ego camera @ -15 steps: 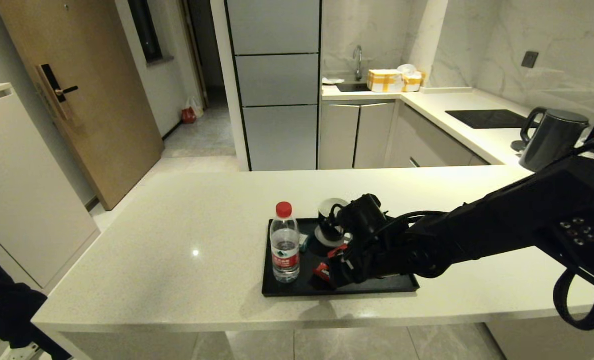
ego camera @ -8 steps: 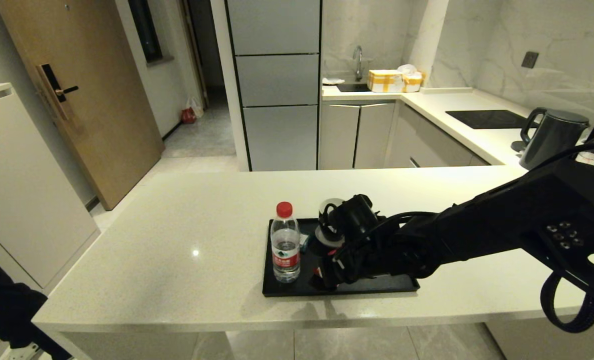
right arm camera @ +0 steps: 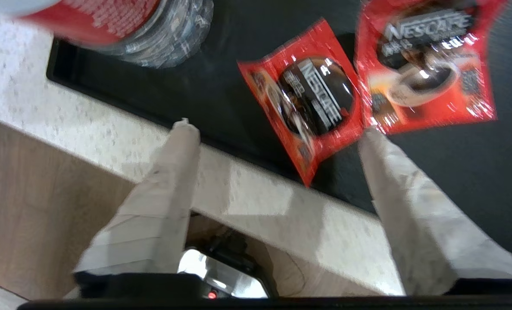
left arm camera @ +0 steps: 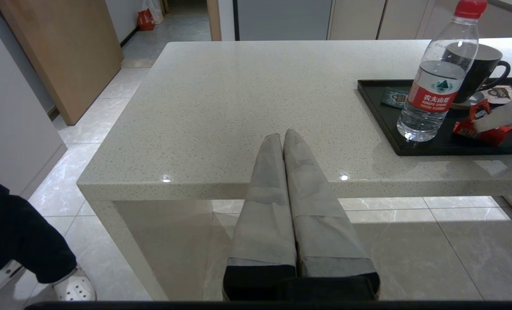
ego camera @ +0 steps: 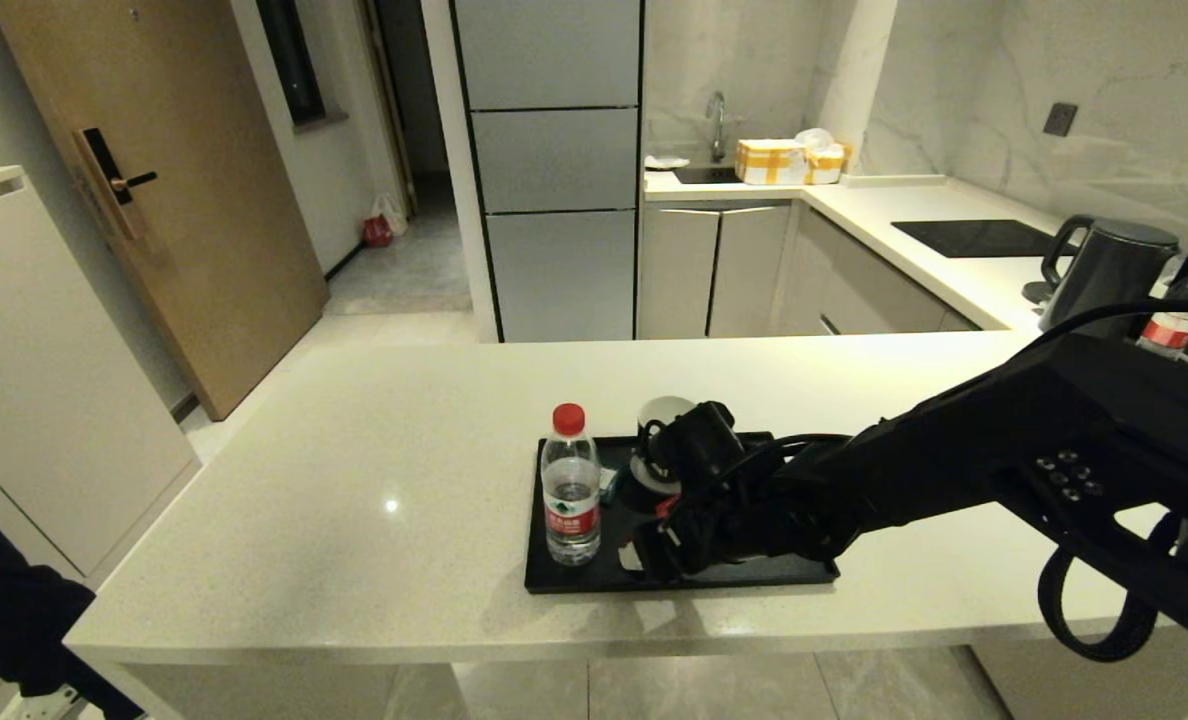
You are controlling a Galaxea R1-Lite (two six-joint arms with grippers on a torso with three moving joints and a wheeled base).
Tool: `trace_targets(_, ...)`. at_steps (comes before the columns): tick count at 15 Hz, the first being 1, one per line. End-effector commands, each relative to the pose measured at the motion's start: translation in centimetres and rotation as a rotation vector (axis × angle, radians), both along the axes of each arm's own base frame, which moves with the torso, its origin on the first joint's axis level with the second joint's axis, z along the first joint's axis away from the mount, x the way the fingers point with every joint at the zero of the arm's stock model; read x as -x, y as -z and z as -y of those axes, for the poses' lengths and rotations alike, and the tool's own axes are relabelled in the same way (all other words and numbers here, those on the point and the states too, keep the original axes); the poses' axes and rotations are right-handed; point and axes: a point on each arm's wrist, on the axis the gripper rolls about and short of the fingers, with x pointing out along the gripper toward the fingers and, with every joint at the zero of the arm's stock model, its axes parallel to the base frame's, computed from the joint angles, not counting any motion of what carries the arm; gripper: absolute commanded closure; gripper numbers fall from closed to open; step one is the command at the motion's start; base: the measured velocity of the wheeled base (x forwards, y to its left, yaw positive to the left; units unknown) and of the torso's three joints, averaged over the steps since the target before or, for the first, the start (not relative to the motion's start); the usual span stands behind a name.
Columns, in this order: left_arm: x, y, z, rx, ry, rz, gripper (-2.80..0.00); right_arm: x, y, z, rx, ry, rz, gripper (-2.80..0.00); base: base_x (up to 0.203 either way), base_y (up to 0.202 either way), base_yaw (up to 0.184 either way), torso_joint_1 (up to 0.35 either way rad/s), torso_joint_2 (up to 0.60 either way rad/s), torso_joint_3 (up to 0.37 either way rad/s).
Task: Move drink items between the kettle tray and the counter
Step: Pick up the tea bag
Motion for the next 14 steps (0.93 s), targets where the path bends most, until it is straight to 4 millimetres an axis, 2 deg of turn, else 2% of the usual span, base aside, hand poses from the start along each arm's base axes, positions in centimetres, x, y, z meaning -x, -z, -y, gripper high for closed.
trace_targets(1,-0.1,0.3,0.0,0.0,0.0,-0.01,0.0,-0.9,1.3,-0.3,0.009,0.011,-0.012,-2.8,0.0,0.0,0.0,0.0,0.0,0.0)
trace_targets(4,-0.1,0.3,0.0,0.0,0.0,-0.01,0.0,-2.1,0.9,-0.4,-0.007,0.023,0.015,-2.8,0.0,0.0,0.0,0.0,0.0,0.0)
trace_targets(7,-0.1,0.3,0.0,0.0,0.0,-0.01,0.0,-2.7,1.0,0.3,-0.002,0.043,0.015,-2.8,0.0,0.0,0.0,0.0,0.0,0.0)
trace_targets(14,-0.1,0.3,0.0,0.0,0.0,-0.01,0.0,-2.9,2.1,-0.3,0.007,0.033,0.004,-2.8,0.0,0.0,0.0,0.0,0.0,0.0)
